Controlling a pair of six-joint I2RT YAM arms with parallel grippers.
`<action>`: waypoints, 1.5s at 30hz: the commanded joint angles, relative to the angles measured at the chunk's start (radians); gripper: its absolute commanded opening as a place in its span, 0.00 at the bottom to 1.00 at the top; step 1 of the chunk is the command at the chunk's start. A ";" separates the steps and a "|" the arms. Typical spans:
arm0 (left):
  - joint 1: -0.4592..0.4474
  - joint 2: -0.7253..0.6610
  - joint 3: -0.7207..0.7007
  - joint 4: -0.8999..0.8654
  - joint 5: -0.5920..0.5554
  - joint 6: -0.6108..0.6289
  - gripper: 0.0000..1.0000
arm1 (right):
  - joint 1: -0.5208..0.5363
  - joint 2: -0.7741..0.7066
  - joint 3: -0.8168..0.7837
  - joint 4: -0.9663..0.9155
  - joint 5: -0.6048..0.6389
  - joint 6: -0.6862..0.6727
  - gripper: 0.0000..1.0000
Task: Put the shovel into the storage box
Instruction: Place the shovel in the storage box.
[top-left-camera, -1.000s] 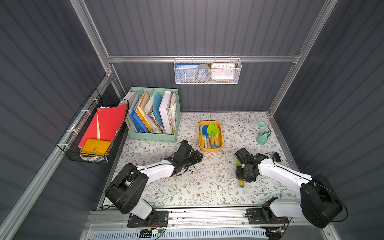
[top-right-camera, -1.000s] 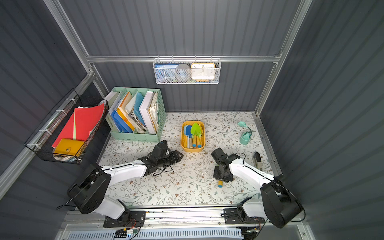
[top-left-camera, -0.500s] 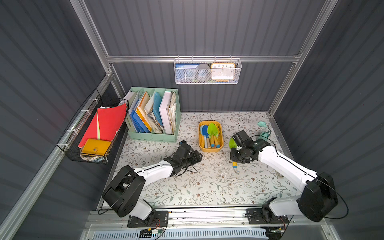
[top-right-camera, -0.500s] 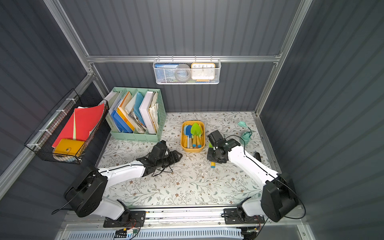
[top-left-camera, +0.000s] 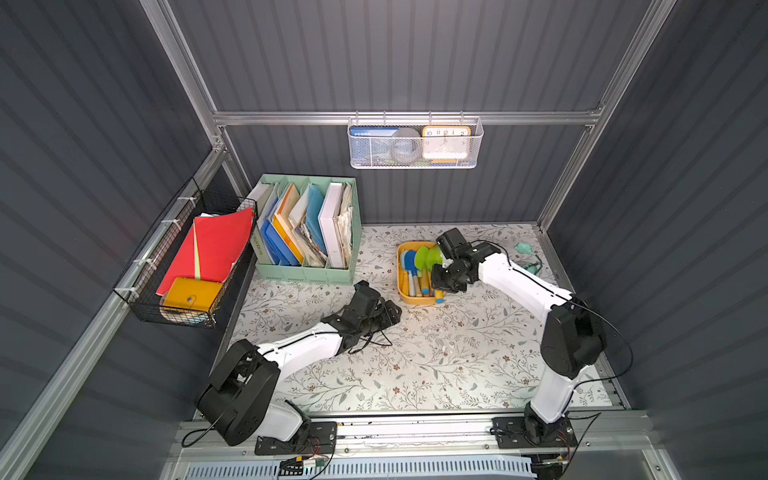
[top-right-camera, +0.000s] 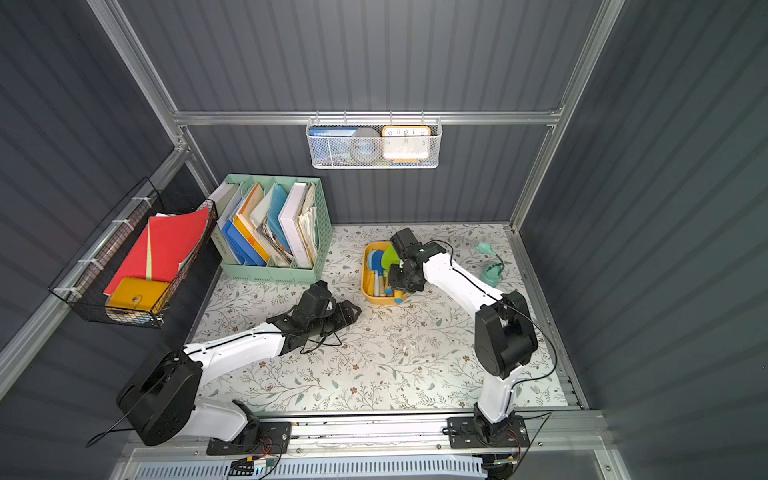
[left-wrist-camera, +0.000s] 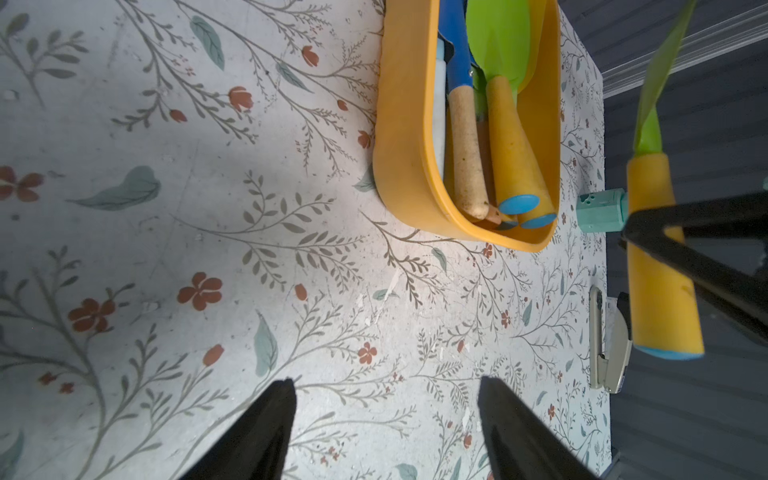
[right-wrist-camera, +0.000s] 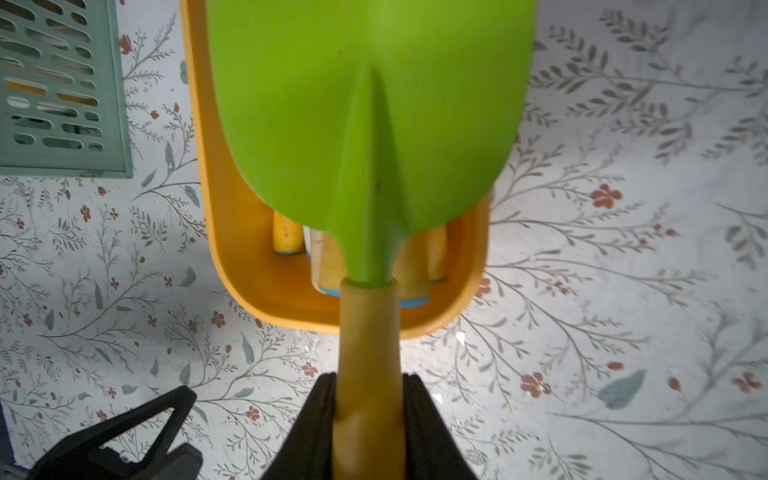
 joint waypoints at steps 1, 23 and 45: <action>-0.002 -0.039 -0.009 -0.046 -0.025 -0.014 0.75 | 0.015 0.079 0.094 0.006 -0.059 0.021 0.27; 0.001 -0.061 -0.047 -0.050 -0.031 -0.028 0.75 | 0.038 0.436 0.436 -0.033 -0.062 0.094 0.36; 0.006 -0.072 -0.029 -0.082 -0.066 -0.018 0.76 | 0.061 0.150 0.135 0.071 -0.016 0.044 0.64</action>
